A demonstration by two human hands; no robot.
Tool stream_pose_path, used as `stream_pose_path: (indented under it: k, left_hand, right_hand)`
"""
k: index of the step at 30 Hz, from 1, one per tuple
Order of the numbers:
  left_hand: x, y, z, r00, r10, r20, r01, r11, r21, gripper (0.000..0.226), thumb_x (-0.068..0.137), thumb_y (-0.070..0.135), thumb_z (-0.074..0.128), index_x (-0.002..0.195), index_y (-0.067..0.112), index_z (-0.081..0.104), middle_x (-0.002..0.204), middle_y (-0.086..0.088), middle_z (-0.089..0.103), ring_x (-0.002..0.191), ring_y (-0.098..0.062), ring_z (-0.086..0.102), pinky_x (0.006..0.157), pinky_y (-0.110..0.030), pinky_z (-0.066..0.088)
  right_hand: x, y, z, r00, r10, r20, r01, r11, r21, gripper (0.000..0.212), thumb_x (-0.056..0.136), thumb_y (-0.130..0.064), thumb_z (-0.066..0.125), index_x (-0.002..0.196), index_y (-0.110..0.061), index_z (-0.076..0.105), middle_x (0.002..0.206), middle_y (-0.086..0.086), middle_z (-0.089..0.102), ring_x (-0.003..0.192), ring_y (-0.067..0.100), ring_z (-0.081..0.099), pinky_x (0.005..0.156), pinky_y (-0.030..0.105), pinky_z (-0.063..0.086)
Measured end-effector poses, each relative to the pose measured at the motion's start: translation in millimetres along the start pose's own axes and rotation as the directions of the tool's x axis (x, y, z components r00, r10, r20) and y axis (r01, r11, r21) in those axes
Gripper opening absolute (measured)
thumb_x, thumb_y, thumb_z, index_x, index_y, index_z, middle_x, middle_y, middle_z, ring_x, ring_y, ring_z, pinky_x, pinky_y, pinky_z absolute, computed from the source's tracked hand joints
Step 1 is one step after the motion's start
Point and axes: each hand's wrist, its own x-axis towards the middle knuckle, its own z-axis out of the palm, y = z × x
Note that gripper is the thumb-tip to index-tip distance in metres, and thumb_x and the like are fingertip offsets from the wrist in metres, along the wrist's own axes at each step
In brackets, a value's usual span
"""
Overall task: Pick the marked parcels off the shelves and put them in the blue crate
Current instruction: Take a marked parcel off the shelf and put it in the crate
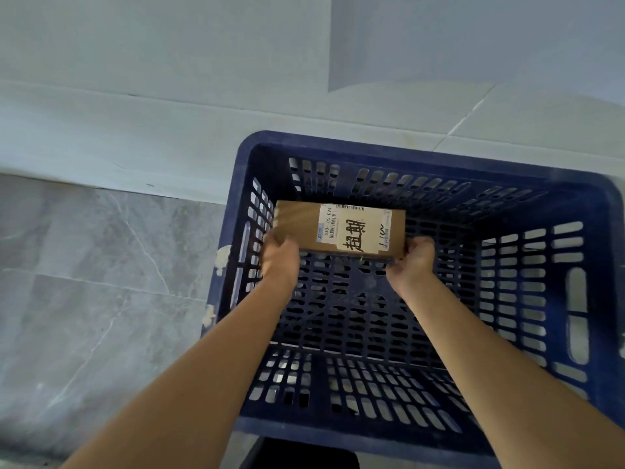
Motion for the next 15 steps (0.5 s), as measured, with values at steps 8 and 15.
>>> stream_pose_path:
  k: [8, 15]
  left_hand:
    - [-6, -14, 22, 0.989, 0.056, -0.135, -0.081, 0.979, -0.189, 0.053, 0.094, 0.013, 0.039, 0.146, 0.027, 0.037, 0.138, 0.000, 0.050, 0.115, -0.019, 0.053, 0.096, -0.034, 0.044]
    - [1, -21, 21, 0.988, 0.109, -0.110, -0.124, 0.983, -0.139, 0.059, 0.094, 0.008, 0.035, 0.147, 0.033, 0.033, 0.145, 0.004, 0.045, 0.081, 0.001, 0.051, 0.058, -0.015, 0.036]
  right_hand:
    - [10, 6, -7, 1.000, -0.023, 0.016, 0.024, 0.999, -0.048, 0.030, 0.099, -0.027, 0.032, 0.073, -0.020, 0.044, 0.080, 0.001, 0.059, 0.067, 0.012, 0.052, 0.095, 0.025, 0.037]
    - [20, 6, -19, 0.999, 0.001, 0.048, 0.004, 0.994, -0.112, 0.028, 0.099, -0.031, 0.033, 0.078, -0.020, 0.049, 0.082, 0.001, 0.057, 0.067, 0.011, 0.047, 0.080, 0.020, 0.032]
